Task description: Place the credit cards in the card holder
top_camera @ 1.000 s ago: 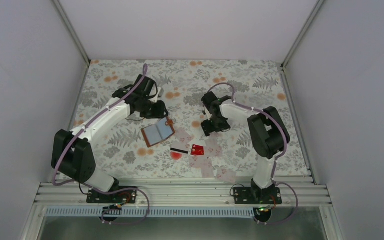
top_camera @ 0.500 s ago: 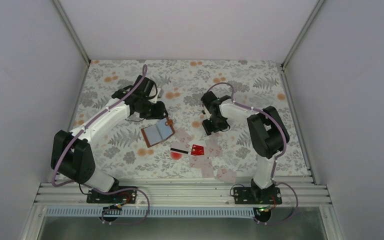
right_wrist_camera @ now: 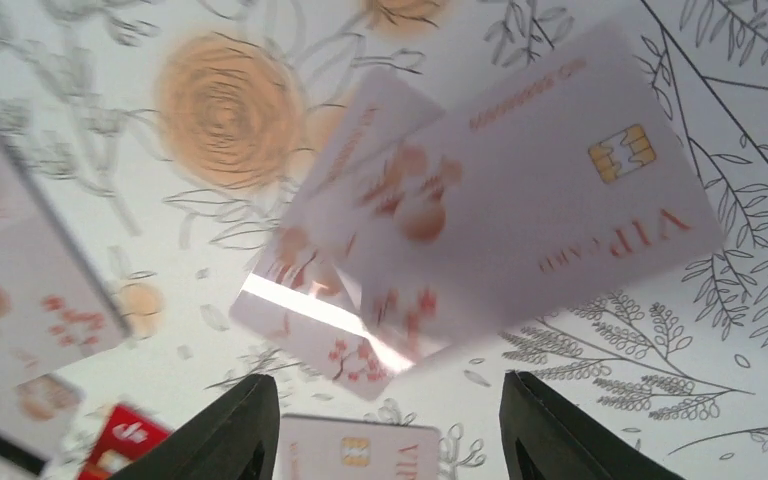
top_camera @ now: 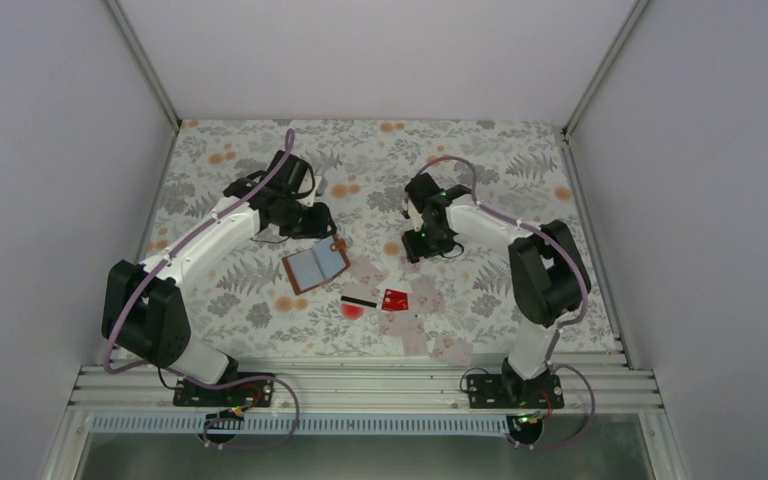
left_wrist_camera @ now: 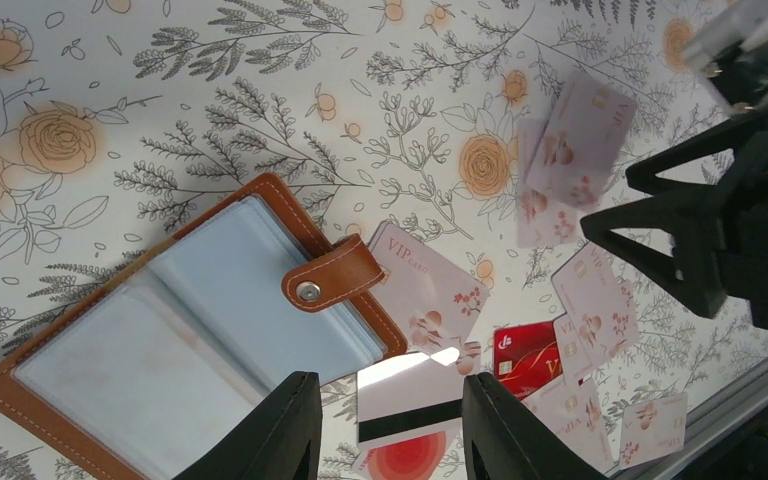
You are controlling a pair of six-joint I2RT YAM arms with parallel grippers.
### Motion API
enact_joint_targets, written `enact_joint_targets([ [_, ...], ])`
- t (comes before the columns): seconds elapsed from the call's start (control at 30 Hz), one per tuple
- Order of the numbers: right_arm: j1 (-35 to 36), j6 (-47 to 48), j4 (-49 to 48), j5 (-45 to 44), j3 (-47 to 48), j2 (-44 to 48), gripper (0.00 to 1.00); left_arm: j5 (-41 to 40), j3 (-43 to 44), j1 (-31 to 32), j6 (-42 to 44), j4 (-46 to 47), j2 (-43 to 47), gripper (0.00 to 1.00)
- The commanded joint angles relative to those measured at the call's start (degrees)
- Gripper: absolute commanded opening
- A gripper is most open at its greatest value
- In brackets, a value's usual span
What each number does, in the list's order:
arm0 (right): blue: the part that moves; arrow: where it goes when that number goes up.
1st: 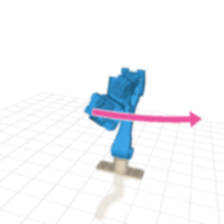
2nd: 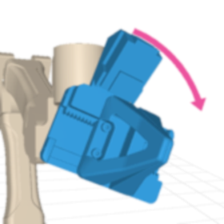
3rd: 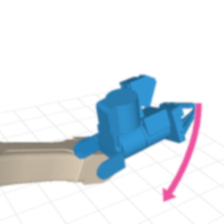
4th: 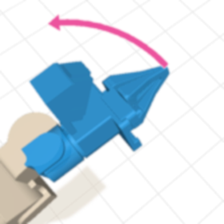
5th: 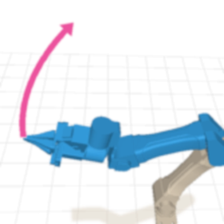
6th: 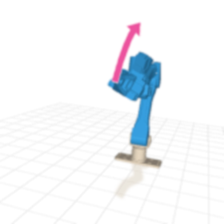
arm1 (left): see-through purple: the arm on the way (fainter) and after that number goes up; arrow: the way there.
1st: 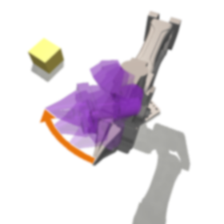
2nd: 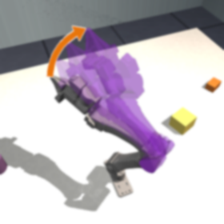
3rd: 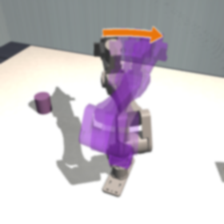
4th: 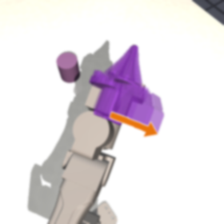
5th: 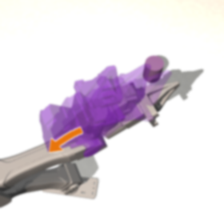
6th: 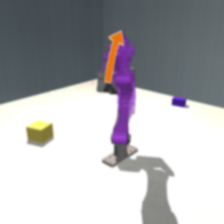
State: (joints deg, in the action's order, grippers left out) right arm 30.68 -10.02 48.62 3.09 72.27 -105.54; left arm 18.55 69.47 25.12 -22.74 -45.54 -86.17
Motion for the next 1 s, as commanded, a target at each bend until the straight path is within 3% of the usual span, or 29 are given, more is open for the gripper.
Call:
enact_joint_targets([
  [0.0,0.2,-1.3,0.4,5.5,-0.3,4.9,0.57,1.1,1.4,-0.3,0.1,0.6,0.5,0.37],
  [0.27,-0.5,-3.6,-1.7,8.1,-2.3,7.3,0.61,3.2,2.0,-0.4,-0.9,1.5,0.1,0.37],
  [0.4,-1.4,-7.4,-2.3,-0.5,-0.4,4.4,0.75,3.0,2.2,-0.3,-0.6,1.2,0.3,0.37],
  [0.53,-2.2,-13.6,1.7,-7.7,7.2,-2.3,0.76,3.0,1.2,-0.3,-0.6,1.4,1.1,0.37],
  [0.7,-2.2,-23.0,7.2,-7.3,13.6,-10.6,0.81,1.9,-1.1,-0.4,-0.8,2.1,2.8,0.37],
  [0.83,-2.2,-31.7,5.9,-4.4,13.2,-10.6,0.85,1.4,-3.1,-0.4,-1.2,3.0,4.2,0.37],
  [0.97,-2.2,-39.4,9.3,-7.8,17.4,-12.0,0.9,1.5,-4.8,-0.8,-0.9,3.7,5.4,0.37],
])
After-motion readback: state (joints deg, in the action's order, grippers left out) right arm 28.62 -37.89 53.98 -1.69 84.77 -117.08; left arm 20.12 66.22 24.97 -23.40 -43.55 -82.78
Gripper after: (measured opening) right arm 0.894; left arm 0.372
